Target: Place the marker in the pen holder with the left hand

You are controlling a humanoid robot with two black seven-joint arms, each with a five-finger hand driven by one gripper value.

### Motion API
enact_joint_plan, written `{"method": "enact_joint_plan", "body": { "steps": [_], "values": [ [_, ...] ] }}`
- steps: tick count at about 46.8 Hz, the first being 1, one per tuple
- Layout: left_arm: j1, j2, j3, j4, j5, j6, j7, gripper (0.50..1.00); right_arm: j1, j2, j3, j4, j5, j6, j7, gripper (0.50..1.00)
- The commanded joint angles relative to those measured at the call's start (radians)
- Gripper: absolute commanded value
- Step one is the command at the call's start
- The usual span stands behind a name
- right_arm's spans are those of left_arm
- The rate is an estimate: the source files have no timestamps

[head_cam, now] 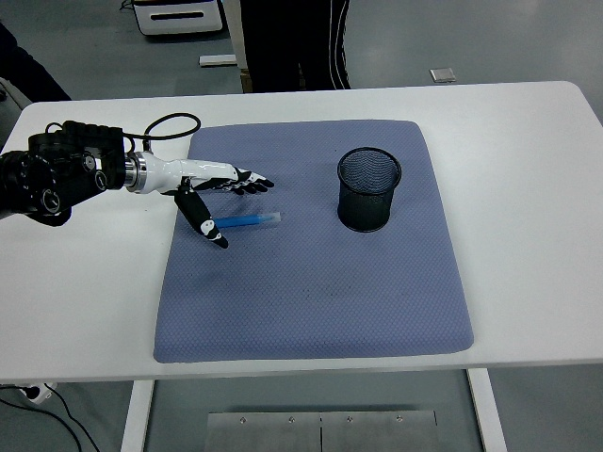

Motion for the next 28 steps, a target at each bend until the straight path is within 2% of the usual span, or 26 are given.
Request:
{"method": "enact_joint_plan", "body": {
  "steps": [1,15,16,19,28],
  "values": [
    [0.0,-0.001,-0.002,0.001,-0.001,0.0,0.0,1.0,0.0,0.0,0.0,0.0,0.0,0.0,0.0,1.0],
    [-0.003,-0.003,-0.002,0.003,0.038,0.002,0.002,1.0,0.0,0.0,0.0,0.0,0.0,0.0,0.0,1.0],
    [-0.003,-0.003,-0.002,0.003,0.041,0.002,0.002,0.974,0.0,0.0,0.0,0.0,0.0,0.0,0.0,1.0],
    [-0.003,-0.003,-0.002,0.006,0.048,0.002,0.002,0.947,0.0,0.0,0.0,0.0,0.0,0.0,0.0,1.0],
    [-0.003,-0.009,-0.002,0.012,0.074,0.011,0.002,0.924,0.0,0.0,0.0,0.0,0.0,0.0,0.0,1.0]
  ]
}}
